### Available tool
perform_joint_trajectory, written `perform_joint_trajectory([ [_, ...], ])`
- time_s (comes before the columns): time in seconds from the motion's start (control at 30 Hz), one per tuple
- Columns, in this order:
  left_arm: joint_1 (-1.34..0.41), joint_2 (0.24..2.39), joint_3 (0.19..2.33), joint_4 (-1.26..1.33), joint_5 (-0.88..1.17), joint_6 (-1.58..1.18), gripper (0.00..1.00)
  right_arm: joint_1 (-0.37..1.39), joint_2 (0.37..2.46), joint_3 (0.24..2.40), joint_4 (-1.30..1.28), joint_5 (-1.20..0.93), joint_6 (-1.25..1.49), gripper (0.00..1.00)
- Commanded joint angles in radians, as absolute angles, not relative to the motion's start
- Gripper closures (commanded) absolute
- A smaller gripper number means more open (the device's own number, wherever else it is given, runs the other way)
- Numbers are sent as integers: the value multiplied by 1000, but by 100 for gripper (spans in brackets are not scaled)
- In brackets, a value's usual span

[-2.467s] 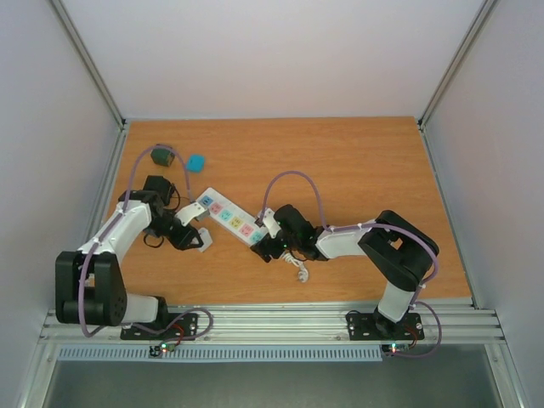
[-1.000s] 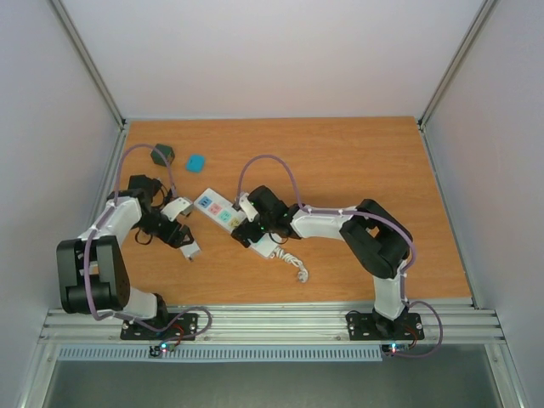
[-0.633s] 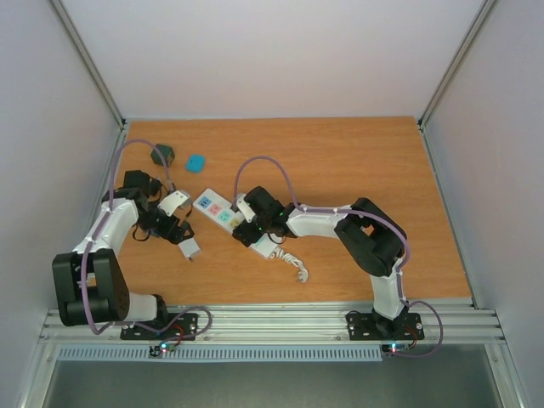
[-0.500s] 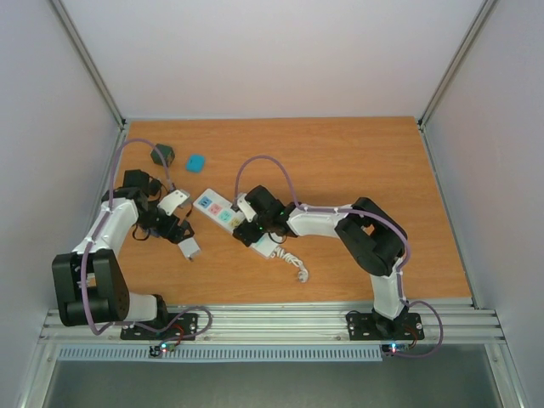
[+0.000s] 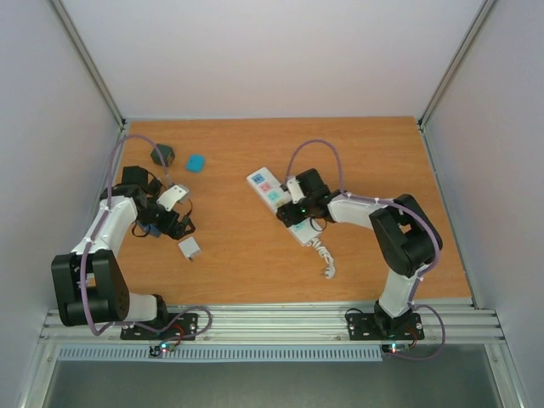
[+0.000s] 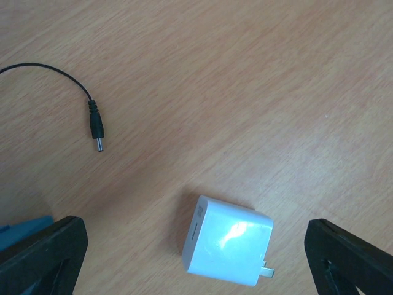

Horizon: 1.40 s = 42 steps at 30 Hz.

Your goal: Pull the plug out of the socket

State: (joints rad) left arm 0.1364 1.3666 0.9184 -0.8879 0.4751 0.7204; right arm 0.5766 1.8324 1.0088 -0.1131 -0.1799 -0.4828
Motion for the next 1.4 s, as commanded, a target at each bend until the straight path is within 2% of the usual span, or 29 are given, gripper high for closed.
perform_joint_trajectory([
  [0.0, 143, 1365, 948, -860, 506, 702, 0, 457, 1762, 948, -172, -159, -527, 35],
  [0.47, 143, 1349, 973, -829, 510, 649, 0, 94, 1666, 823, -181, -220, -590, 34],
  [0.6, 142, 1340, 972, -813, 509, 633, 0, 16, 1636, 806, -195, -257, -599, 31],
  [0.67, 143, 1336, 971, -800, 513, 618, 0, -21, 1617, 799, -200, -274, -599, 26],
  [1.0, 142, 1323, 1018, -786, 563, 560, 0, -28, 1532, 896, -250, -363, -528, 2],
  [1.37, 206, 1294, 1163, -729, 574, 422, 0, -28, 1435, 1089, -340, -505, -456, 1],
])
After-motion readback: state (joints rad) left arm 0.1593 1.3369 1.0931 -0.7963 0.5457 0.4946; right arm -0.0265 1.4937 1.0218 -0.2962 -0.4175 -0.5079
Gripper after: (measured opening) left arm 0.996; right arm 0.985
